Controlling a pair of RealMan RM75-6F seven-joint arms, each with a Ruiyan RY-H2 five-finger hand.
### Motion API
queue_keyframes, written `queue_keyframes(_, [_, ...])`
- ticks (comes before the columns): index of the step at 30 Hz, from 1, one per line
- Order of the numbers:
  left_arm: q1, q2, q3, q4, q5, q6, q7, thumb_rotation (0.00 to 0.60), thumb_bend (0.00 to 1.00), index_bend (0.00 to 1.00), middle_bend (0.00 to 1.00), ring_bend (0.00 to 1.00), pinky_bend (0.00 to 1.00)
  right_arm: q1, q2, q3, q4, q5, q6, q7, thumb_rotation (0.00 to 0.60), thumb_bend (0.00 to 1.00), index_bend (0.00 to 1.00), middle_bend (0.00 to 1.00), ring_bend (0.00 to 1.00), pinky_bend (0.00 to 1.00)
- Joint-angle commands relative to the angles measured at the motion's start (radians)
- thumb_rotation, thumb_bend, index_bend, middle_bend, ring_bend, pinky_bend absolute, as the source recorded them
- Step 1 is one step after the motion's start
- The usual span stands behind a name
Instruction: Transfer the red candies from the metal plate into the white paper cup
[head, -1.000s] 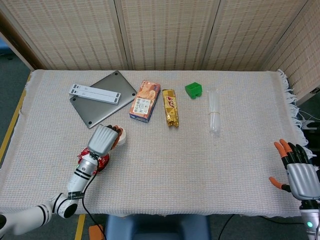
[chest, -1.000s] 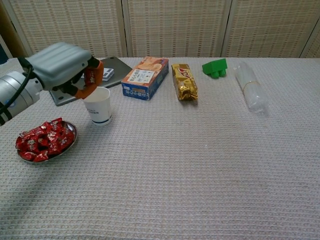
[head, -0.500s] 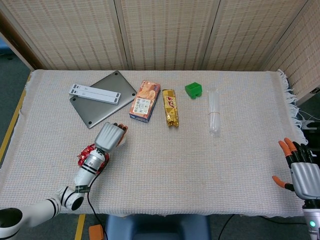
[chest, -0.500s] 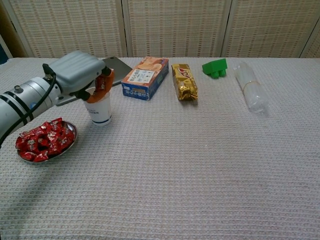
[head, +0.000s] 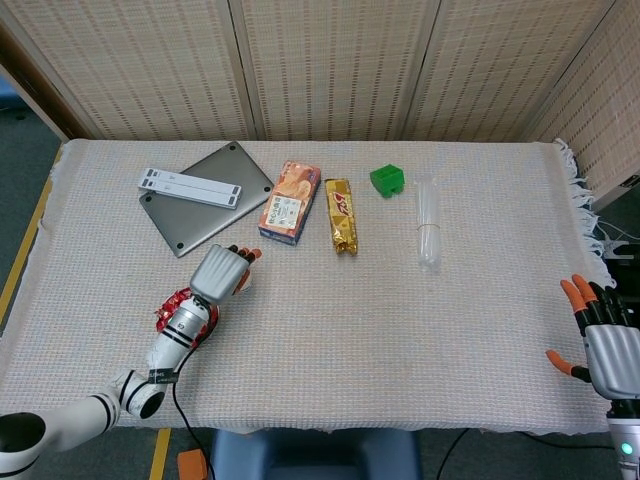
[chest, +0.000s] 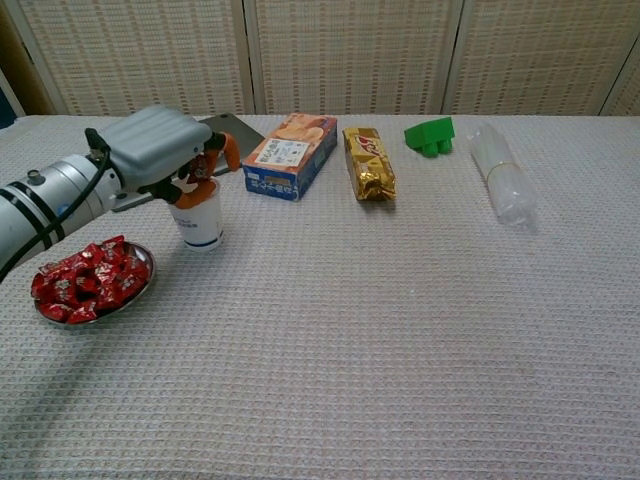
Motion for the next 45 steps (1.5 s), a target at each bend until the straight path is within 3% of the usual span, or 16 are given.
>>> queue_keyframes(1, [-0.002, 0.004, 0.0, -0.002, -0.005, -0.002, 0.0, 0.6, 0.48, 0.31, 0.51, 0.53, 0.95, 0.0, 0.0, -0.001, 0.0, 0.0, -0.002, 0.0, 0.6, 0.06, 0.0, 0.0, 0.0, 0.0])
queue_keyframes(13, [0.006, 0.051, 0.01, -0.068, -0.018, -0.007, -0.035, 0.6, 0.43, 0.24, 0.45, 0.44, 0.95, -0.002, 0.002, -0.002, -0.004, -0.005, 0.001, 0.001, 0.6, 0.06, 0.0, 0.0, 0.0, 0.0])
queue_keyframes(21, [0.022, 0.081, 0.018, -0.133, -0.016, 0.016, -0.067, 0.6, 0.39, 0.13, 0.3, 0.29, 0.95, -0.005, 0.005, -0.006, -0.003, -0.017, 0.006, 0.01, 0.6, 0.06, 0.0, 0.0, 0.0, 0.0])
queue_keyframes(26, [0.126, 0.181, 0.079, -0.278, 0.013, 0.124, -0.093, 0.6, 0.39, 0.09, 0.22, 0.23, 0.97, -0.006, 0.01, -0.008, -0.003, -0.023, 0.008, 0.023, 0.6, 0.06, 0.0, 0.0, 0.0, 0.0])
queue_keyframes(30, [0.214, 0.248, 0.141, -0.353, -0.017, 0.15, -0.067, 0.6, 0.38, 0.07, 0.17, 0.19, 0.98, -0.008, 0.014, -0.014, -0.006, -0.038, 0.013, 0.03, 0.6, 0.06, 0.0, 0.0, 0.0, 0.0])
queue_keyframes(36, [0.3, 0.264, 0.189, -0.337, -0.082, 0.153, 0.006, 0.6, 0.37, 0.04, 0.11, 0.17, 0.99, -0.011, 0.013, -0.022, -0.011, -0.062, 0.023, 0.031, 0.6, 0.06, 0.0, 0.0, 0.0, 0.0])
queue_keyframes(45, [0.319, 0.247, 0.192, -0.316, -0.127, 0.094, 0.051, 0.6, 0.36, 0.04, 0.1, 0.17, 1.0, -0.008, 0.011, -0.026, -0.011, -0.072, 0.018, 0.029, 0.6, 0.06, 0.0, 0.0, 0.0, 0.0])
